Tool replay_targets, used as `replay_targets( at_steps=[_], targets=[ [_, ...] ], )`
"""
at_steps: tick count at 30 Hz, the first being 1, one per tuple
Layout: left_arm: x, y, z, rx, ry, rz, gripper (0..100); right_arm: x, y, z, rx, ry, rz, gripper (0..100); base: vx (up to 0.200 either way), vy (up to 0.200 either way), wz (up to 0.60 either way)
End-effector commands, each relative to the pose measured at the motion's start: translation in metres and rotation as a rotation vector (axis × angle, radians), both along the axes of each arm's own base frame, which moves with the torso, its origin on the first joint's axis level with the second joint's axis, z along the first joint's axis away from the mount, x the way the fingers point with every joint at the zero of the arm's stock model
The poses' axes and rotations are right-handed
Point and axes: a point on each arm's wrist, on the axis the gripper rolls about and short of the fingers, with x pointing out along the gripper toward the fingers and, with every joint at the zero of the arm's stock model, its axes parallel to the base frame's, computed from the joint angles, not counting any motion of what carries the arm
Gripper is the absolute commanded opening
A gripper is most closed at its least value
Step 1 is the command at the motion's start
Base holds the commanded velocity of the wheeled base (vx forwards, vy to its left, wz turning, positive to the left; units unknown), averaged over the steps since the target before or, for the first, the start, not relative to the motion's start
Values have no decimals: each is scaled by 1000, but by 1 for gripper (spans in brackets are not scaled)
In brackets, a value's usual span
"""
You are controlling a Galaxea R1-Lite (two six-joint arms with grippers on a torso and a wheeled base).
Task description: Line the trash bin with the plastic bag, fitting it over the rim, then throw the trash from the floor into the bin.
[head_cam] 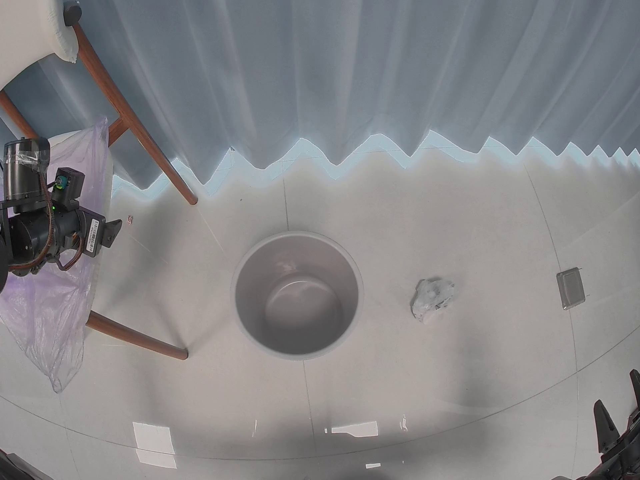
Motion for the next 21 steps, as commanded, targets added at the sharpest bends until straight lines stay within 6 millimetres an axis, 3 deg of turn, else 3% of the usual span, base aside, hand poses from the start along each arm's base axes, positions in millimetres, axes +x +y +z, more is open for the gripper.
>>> replay_targets(
  at_steps=[1, 10, 11, 21],
  targets=[
    [4, 4, -4, 4, 12, 19, 100, 0, 0, -5, 0, 0, 1, 100, 0, 0, 0],
    [9, 9, -6, 5, 6, 40, 100, 0, 0, -5, -2, 0, 1, 100, 0, 0, 0],
    [8, 9, -5, 6, 5, 41, 0, 0, 0, -5, -2, 0, 1, 100, 0, 0, 0],
    [4, 9, 2, 2, -33, 35, 0, 0, 0, -5, -2, 0, 1, 100, 0, 0, 0]
  ],
)
